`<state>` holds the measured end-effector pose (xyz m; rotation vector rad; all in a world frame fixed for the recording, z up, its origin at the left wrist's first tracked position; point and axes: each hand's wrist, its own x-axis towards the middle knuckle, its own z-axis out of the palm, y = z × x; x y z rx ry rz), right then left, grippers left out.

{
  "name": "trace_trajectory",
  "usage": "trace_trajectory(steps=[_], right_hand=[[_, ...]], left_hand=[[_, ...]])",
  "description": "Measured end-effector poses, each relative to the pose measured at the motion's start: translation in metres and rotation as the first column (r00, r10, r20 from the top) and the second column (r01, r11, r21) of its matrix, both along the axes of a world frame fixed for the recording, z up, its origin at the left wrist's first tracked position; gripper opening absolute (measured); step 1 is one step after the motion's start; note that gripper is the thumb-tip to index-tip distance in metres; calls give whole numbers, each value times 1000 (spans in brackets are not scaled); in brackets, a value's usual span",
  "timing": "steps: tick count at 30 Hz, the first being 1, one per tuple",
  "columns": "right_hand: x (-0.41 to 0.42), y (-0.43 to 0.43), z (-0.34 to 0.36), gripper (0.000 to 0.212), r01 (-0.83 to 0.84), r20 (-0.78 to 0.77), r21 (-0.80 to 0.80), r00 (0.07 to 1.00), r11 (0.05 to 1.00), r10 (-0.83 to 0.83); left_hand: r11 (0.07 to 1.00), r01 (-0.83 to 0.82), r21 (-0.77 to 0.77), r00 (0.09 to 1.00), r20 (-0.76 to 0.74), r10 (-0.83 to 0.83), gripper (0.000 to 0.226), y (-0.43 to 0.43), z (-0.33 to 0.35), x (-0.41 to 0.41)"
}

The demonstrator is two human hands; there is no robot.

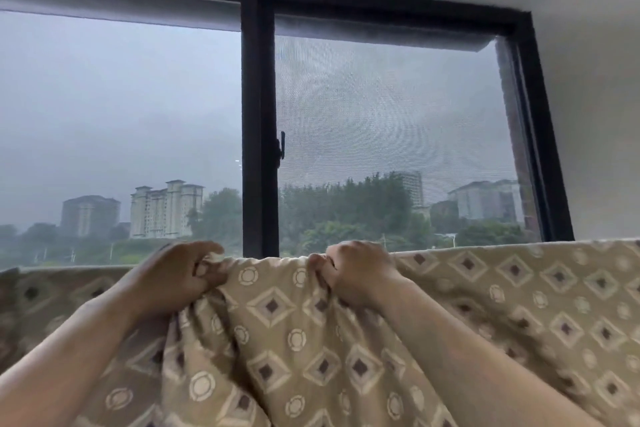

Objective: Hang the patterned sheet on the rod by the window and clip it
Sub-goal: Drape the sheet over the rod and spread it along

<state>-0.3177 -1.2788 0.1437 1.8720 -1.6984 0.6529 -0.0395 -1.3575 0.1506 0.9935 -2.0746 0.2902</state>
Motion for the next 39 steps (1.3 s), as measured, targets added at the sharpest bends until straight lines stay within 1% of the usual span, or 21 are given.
trace_trajectory(steps=[3, 5, 9, 12, 14, 16, 17, 18, 19, 20, 21, 22, 24, 26, 28, 31, 33, 34, 36, 37, 39], right_hand=[[30, -11, -1, 43, -35, -9, -36, 999, 999, 35], [51, -17, -1, 43, -76, -18, -47, 997, 996, 75], [103, -31, -3, 41, -170, -122, -96, 980, 981, 158], [127, -41, 1, 47, -141, -76, -105, 988, 984, 134], [133, -44, 2, 53, -101, -40, -112, 995, 989, 97], [138, -49, 2, 57, -56, -21, -117, 998, 991, 54], [142, -52, 2, 59, -33, -9, -117, 999, 993, 32], [149, -55, 2, 61, -14, 6, -115, 1000, 993, 14], [157, -58, 2, 62, 2, 22, -108, 1000, 994, 1], [166, -62, 3, 62, 12, 35, -100, 999, 995, -9], [177, -66, 4, 60, 23, 48, -89, 999, 996, -19], [190, -70, 5, 58, 30, 63, -78, 998, 997, -25], [213, -77, 7, 48, 6, 99, -58, 995, 998, 0], [240, -85, 10, 42, -29, 121, -33, 992, 999, 33], [268, -93, 14, 43, -66, 107, -3, 992, 998, 66], [302, -106, 15, 47, -73, -11, -27, 997, 997, 73], [311, -110, 15, 49, -79, -23, -53, 997, 995, 78], [311, -111, 14, 50, -84, -13, -58, 996, 995, 83], [306, -112, 13, 50, -91, 8, -66, 996, 994, 91], [302, -114, 13, 50, -94, 20, -71, 995, 993, 95], [297, -117, 12, 51, -91, 35, -76, 995, 993, 94]], left_hand=[[1000, 30, -4, 999, -15, -30, 21, 0, -1, 1], [997, 76, 27, 996, -54, -75, 26, -3, 1, 7], [967, 252, 40, 958, -154, -243, 11, -7, 1, 18], [949, 308, 61, 939, -180, -293, 25, -14, 5, 55], [976, 218, 20, 960, -187, -210, 16, -28, 7, 108], [999, -18, -31, 976, -218, 11, 3, -52, -2, 179], [994, -110, 1, 962, -249, 107, 14, -64, -11, 214], [987, -148, 61, 952, -262, 159, 33, -76, -21, 243], [989, -91, 120, 949, -291, 123, 51, -87, -30, 263], [986, 42, 162, 932, -361, 20, 61, -97, -39, 273], [967, 180, 181, 890, -449, -82, 62, -105, -47, 276], [947, 275, 168, 840, -521, -151, 54, -112, -52, 276], [915, 382, 126, 774, -585, -243, 41, -120, -56, 268], [883, 453, 121, 756, -577, -308, 40, -122, -58, 261], [866, 486, 120, 756, -555, -348, 43, -123, -59, 257], [896, 443, 26, 801, -460, -383, 25, -123, -62, 251], [925, 379, -38, 855, -369, -365, 26, -125, -66, 260], [937, 346, -42, 875, -346, -338, 30, -126, -68, 265], [926, 374, 47, 857, -399, -326, 39, -129, -75, 276], [931, 350, 102, 878, -382, -288, 38, -130, -77, 280], [965, 240, 107, 932, -302, -198, 28, -133, -80, 283]])
